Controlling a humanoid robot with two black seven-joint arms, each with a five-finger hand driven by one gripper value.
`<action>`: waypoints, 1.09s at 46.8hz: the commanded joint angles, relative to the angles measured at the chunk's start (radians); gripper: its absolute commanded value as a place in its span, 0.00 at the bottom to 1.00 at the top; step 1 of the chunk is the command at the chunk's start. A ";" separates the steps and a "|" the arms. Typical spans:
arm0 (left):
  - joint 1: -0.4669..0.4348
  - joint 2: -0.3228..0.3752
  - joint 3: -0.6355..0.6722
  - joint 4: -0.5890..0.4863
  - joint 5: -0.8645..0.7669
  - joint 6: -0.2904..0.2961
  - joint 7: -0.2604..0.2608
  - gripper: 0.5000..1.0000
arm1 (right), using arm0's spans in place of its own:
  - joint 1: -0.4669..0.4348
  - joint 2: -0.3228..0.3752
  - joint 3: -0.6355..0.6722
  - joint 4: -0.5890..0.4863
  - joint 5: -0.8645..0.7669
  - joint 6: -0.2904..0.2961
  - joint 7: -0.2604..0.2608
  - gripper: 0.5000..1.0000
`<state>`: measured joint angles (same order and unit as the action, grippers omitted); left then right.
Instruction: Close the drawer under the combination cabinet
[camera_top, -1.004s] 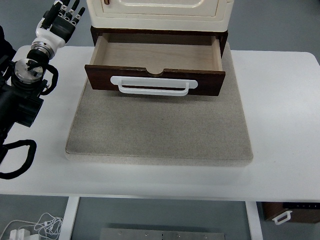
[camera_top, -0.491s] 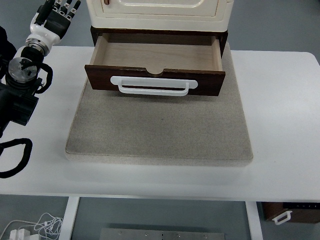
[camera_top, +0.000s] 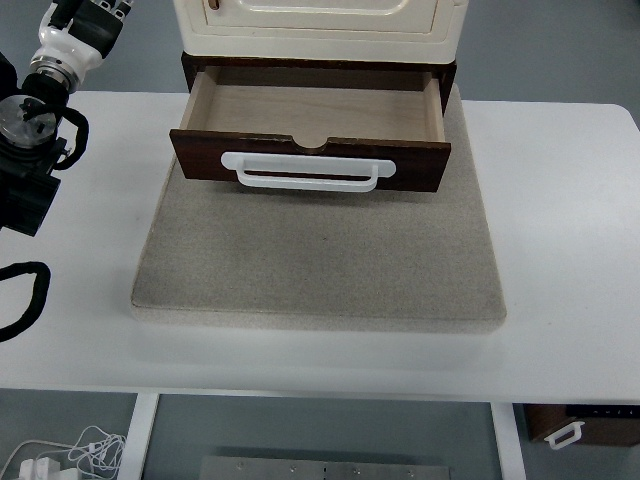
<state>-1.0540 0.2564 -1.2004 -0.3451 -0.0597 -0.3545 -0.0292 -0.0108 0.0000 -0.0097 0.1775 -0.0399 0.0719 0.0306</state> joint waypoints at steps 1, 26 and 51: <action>-0.024 0.015 0.013 -0.002 0.001 0.002 0.002 0.99 | 0.000 0.000 0.001 0.000 0.000 0.000 0.000 0.90; -0.156 0.173 0.117 -0.147 0.000 0.009 0.002 1.00 | 0.000 0.000 -0.001 0.000 0.000 0.000 0.000 0.90; -0.353 0.330 0.386 -0.357 0.009 0.006 0.002 0.99 | 0.000 0.000 -0.001 0.000 0.000 0.000 0.000 0.90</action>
<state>-1.3913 0.5819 -0.8462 -0.6731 -0.0577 -0.3479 -0.0276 -0.0107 0.0000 -0.0097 0.1773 -0.0398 0.0722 0.0306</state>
